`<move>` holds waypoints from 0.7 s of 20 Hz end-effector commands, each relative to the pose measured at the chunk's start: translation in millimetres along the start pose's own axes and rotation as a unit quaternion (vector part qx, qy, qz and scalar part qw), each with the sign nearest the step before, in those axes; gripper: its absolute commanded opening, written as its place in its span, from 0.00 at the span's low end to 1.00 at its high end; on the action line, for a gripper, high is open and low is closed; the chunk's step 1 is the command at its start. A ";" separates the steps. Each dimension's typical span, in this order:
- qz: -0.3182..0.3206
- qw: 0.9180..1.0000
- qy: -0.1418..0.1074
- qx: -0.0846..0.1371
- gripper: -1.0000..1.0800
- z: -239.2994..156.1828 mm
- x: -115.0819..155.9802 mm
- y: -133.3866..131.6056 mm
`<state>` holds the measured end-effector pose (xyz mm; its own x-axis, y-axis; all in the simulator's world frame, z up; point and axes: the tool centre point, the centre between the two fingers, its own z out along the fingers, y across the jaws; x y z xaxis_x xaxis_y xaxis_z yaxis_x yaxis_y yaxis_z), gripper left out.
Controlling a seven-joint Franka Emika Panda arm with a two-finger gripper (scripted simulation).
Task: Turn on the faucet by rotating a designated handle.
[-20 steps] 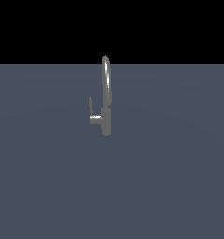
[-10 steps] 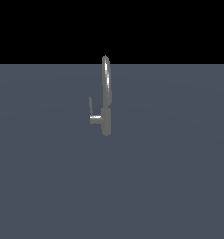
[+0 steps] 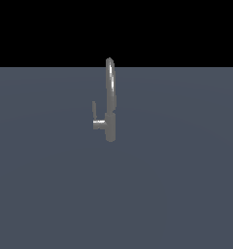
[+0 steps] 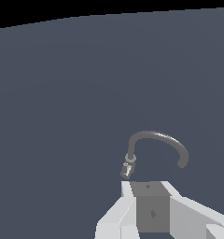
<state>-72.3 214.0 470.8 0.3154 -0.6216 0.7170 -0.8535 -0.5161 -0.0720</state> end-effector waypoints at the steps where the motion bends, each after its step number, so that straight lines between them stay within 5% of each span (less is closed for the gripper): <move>1: 0.019 1.000 0.006 -0.017 0.00 33.4 -13.8 -15.1; 14: 0.117 0.985 0.014 -0.124 0.00 246.1 -76.2 -36.0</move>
<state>30.4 145.5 270.1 0.1093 -0.6813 0.7238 -0.9706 -0.2304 -0.0703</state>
